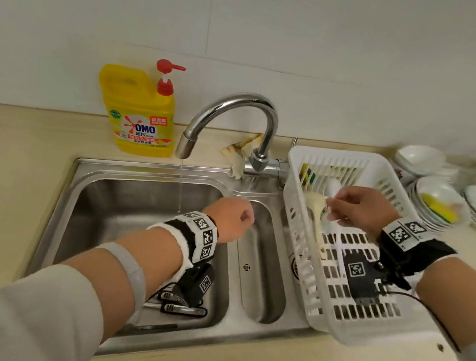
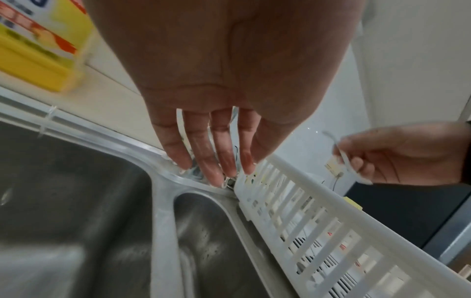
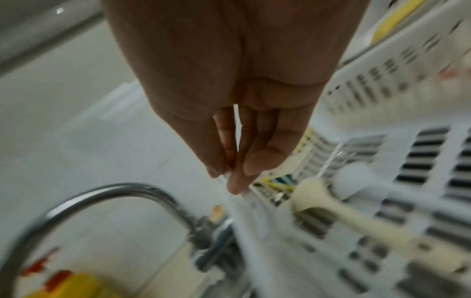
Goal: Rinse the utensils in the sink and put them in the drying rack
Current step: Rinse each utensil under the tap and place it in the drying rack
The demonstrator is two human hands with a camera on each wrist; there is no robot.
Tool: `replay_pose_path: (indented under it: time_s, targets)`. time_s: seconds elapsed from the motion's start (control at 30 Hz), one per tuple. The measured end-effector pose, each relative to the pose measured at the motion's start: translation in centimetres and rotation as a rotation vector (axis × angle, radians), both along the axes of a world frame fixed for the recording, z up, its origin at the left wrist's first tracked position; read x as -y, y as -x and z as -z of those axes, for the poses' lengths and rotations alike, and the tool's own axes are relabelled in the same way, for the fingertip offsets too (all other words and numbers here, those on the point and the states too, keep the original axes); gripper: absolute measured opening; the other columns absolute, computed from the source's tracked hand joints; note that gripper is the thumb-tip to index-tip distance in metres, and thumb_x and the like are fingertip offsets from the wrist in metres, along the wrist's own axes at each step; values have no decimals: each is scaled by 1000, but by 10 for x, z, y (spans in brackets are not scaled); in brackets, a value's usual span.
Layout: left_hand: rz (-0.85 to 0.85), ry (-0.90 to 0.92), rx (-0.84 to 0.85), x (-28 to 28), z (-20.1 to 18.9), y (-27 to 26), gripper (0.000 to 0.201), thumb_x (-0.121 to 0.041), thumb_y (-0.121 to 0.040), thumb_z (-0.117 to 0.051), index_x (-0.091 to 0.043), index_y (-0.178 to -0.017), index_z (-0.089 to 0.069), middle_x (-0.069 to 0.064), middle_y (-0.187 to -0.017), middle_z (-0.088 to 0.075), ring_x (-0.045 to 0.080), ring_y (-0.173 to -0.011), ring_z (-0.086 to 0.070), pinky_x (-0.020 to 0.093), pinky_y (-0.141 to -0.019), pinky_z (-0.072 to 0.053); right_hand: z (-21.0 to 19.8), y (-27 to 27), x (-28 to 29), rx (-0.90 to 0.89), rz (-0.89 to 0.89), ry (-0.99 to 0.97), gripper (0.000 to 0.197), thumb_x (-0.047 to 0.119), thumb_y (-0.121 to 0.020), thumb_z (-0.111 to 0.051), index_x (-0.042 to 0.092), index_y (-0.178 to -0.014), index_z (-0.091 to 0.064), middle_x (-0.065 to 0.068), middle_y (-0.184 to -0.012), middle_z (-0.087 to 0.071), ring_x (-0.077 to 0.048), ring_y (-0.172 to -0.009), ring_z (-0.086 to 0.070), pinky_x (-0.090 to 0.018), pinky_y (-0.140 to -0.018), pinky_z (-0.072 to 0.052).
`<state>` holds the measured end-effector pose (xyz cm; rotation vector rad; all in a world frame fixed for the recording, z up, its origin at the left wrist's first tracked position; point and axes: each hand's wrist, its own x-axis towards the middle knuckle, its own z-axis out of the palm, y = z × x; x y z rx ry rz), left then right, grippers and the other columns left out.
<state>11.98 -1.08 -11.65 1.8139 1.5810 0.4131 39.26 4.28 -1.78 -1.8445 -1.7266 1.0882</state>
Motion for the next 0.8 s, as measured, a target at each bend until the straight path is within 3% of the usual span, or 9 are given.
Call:
replay_pose_path:
  time_s: [0.07, 0.13, 0.2, 0.27, 0.4, 0.5, 0.6, 0.67, 0.8]
  targets:
    - [31, -5, -49, -6, -2, -17, 12, -25, -94, -54, -28, -91, -65, -9, -100, -68, 13, -95, -63, 33, -89, -52, 14, -38, -5, 145, -43, 71, 17, 21, -88, -74, 5, -84, -71, -10, -75, -77, -26, -75, -75, -36, -75, -62]
    - [28, -15, -91, -11, -3, -33, 15, -24, -94, -53, -25, -94, -67, -10, -98, -66, 13, -93, -63, 31, -87, -52, 34, -64, -9, 195, -55, 173, 16, 20, -86, -76, 5, -86, -71, -12, -75, -76, -21, -67, -74, -32, -67, -61]
    - [4, -18, -134, -13, -1, -49, 15, -24, -94, -52, -25, -94, -68, -11, -95, -64, 13, -90, -62, 29, -82, -51, 56, -79, -13, 218, -68, 280, 16, 18, -85, -77, 4, -85, -70, -14, -74, -76, -19, -64, -73, -35, -70, -63]
    - [-12, 11, -189, -14, 5, -64, 15, -23, -94, -51, -25, -94, -66, -11, -93, -63, 13, -88, -61, 29, -79, -50, 76, -89, -17, 223, -101, 415, 16, 17, -86, -77, 2, -88, -70, -14, -76, -77, -21, -72, -76, -38, -77, -63]
    - [-90, 59, -229, -12, 15, -84, 11, -27, -95, -52, -26, -93, -63, -9, -96, -63, 15, -92, -60, 29, -83, -47, 100, -89, -21, 193, -192, 643, 17, 14, -84, -78, 0, -90, -72, -17, -83, -77, -25, -83, -77, -34, -75, -62]
    - [-156, 95, -256, -7, 15, -94, 15, -31, -97, -52, -24, -99, -64, -5, -102, -67, 18, -97, -61, 35, -90, -51, 107, -87, -22, 226, -246, 772, 25, 13, -87, -76, -6, -102, -71, -18, -91, -77, -28, -96, -75, -40, -93, -57]
    - [-218, 101, -265, -3, 12, -101, 20, -33, -97, -53, -19, -104, -67, -1, -106, -69, 19, -100, -62, 36, -93, -51, 113, -90, -23, 275, -326, 842, 25, 17, -87, -75, -3, -103, -72, -13, -91, -78, -24, -96, -75, -41, -98, -54]
    - [-254, 104, -265, -2, 10, -105, 22, -34, -98, -54, -18, -106, -67, 0, -107, -69, 19, -101, -63, 35, -94, -50, 118, -93, -24, 297, -384, 850, 27, 20, -87, -76, 0, -105, -72, -10, -93, -78, -22, -96, -75, -37, -94, -57]
    - [-285, 128, -255, -2, 10, -110, 21, -35, -97, -55, -20, -107, -67, -2, -108, -69, 18, -102, -63, 34, -92, -51, 123, -93, -25, 357, -464, 836, 30, 24, -88, -75, 2, -109, -74, -7, -102, -78, -19, -102, -73, -25, -71, -58]
